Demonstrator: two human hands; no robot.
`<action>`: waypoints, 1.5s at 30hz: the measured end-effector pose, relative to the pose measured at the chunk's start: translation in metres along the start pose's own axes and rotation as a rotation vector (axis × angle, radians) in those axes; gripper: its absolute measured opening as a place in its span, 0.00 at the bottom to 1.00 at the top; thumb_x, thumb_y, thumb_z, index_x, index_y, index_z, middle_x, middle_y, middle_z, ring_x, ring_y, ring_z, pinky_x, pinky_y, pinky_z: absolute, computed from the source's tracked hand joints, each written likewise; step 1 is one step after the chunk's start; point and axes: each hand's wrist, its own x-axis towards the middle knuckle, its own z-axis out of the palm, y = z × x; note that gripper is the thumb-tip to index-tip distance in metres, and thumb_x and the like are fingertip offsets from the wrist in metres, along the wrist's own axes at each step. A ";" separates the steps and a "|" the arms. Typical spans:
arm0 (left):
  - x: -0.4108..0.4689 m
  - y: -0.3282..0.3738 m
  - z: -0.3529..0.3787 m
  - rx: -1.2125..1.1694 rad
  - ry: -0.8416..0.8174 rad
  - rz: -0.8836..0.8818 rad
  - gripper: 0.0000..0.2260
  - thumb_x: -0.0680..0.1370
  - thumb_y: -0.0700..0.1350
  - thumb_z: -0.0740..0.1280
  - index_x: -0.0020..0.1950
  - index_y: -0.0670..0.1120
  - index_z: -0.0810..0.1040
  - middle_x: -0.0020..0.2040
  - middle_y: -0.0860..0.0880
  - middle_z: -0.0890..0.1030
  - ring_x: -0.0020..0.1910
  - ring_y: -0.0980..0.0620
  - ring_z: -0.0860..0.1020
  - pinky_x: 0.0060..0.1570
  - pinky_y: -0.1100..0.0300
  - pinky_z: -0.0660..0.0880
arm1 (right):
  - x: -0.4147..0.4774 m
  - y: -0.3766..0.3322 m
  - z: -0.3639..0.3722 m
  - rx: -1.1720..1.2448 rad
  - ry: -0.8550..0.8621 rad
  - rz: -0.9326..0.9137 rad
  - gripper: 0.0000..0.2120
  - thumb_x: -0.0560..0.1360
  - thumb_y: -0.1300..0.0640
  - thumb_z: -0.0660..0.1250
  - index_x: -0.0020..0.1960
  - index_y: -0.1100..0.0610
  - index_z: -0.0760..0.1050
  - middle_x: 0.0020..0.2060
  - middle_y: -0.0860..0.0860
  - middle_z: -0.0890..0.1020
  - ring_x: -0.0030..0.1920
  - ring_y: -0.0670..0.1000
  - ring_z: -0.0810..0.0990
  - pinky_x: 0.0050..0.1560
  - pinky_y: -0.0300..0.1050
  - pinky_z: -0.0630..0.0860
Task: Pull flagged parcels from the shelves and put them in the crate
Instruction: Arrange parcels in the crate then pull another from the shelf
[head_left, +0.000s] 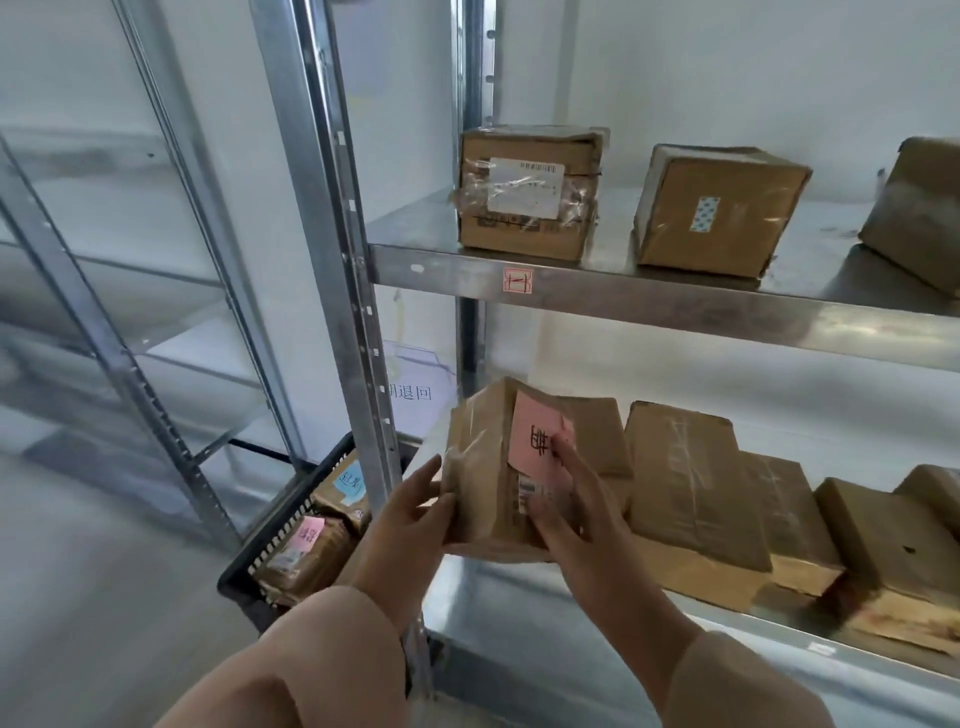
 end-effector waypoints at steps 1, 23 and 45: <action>-0.003 -0.003 -0.004 0.002 -0.006 -0.008 0.16 0.80 0.39 0.63 0.66 0.52 0.73 0.52 0.48 0.83 0.46 0.53 0.84 0.41 0.67 0.79 | -0.002 0.005 0.003 -0.097 -0.004 -0.014 0.34 0.70 0.43 0.64 0.74 0.41 0.59 0.70 0.47 0.65 0.67 0.46 0.69 0.60 0.44 0.76; 0.027 -0.095 -0.215 -0.139 0.085 -0.397 0.26 0.74 0.32 0.70 0.68 0.51 0.71 0.55 0.45 0.78 0.49 0.43 0.82 0.50 0.48 0.81 | 0.027 0.080 0.214 -0.398 -0.519 0.169 0.39 0.73 0.41 0.67 0.66 0.23 0.40 0.71 0.31 0.44 0.67 0.27 0.50 0.55 0.14 0.53; 0.293 -0.309 -0.428 0.315 0.033 -0.571 0.23 0.80 0.35 0.61 0.74 0.48 0.66 0.62 0.51 0.73 0.56 0.56 0.71 0.37 0.82 0.64 | 0.146 0.223 0.379 -0.464 -0.358 0.573 0.31 0.74 0.41 0.65 0.69 0.24 0.52 0.67 0.21 0.53 0.70 0.29 0.53 0.73 0.46 0.62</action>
